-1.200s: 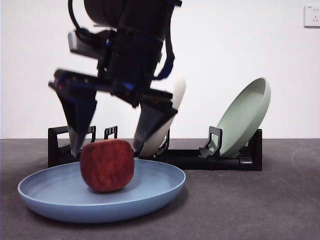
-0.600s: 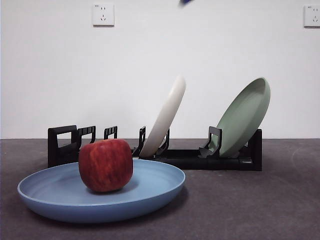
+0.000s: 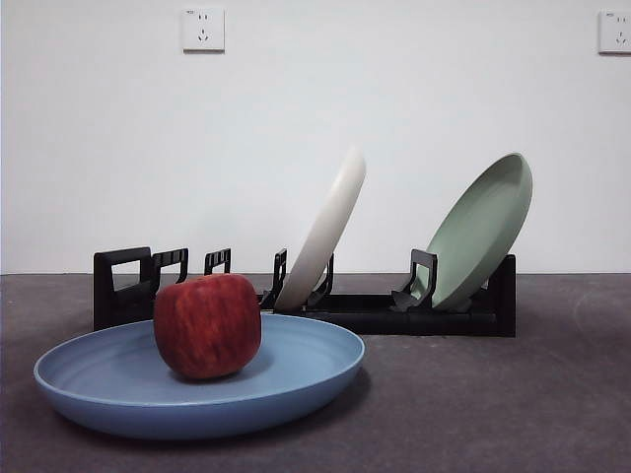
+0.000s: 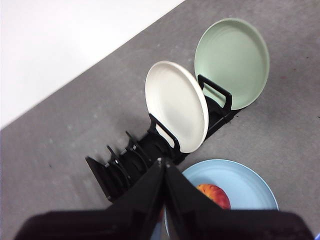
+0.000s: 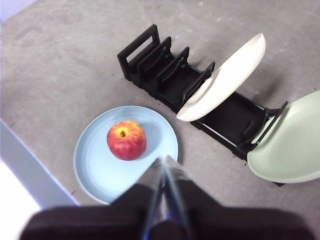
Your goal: Take the blue plate from the plate rack,put the plate on the table,take the apple from the table,put the apple in the plate
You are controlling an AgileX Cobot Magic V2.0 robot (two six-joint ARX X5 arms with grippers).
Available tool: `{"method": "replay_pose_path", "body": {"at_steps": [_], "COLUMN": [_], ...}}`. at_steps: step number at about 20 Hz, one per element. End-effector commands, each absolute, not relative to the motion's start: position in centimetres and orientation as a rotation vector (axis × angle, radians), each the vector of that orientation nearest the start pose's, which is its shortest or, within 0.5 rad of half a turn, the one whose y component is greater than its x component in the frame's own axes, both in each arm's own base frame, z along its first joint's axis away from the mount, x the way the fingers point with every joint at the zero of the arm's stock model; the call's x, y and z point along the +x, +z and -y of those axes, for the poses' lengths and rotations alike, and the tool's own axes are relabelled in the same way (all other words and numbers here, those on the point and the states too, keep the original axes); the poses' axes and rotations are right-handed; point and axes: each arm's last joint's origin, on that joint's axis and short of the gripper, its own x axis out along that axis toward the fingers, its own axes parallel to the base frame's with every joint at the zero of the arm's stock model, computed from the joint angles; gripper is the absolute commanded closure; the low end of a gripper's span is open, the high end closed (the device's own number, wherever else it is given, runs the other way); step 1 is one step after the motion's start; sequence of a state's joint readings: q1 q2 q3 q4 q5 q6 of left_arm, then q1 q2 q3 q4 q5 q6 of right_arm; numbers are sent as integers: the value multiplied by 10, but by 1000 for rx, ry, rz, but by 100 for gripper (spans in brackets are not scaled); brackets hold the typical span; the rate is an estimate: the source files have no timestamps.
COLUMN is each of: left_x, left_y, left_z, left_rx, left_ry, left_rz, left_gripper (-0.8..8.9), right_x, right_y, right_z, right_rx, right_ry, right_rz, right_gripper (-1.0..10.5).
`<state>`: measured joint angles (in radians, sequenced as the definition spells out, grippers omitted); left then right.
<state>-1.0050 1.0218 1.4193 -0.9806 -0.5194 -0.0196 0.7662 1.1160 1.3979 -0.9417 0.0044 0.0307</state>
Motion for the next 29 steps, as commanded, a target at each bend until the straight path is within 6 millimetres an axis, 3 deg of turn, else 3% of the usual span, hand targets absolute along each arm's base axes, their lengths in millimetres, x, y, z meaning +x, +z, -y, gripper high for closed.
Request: {"method": "replay_pose_path", "body": {"at_steps": [1,5,8,21,23,26,29], "left_x": [98,95,94,95,96,103,106], "left_y": [401,345,323,318,322,328,308], "left_z": [122,111,109,111,101,81,57], "left_rx": [328,179,176,215,223,87,1], "left_ry": [-444,-413,-423,-420,-378,-361,-313], "left_rz": [-415,-347,-311,-355,-318,-249,-165], "left_gripper": [823,822,822,815,815,815,815], "right_x": [140,132,134,134,134,134,134], "right_y": [382,332,312,312,312,313,313], "right_z": [-134,-126,-126,-124,-124,-123,-123], "right_rx": [-197,-123,-140,-156,-156,-155,-155], "right_ry": [715,705,652,583,583,583,584], "right_rz": [-621,-583,-581,-563,-563,-562,-561], "right_gripper": [958,958,957,946,946,946,946]}}
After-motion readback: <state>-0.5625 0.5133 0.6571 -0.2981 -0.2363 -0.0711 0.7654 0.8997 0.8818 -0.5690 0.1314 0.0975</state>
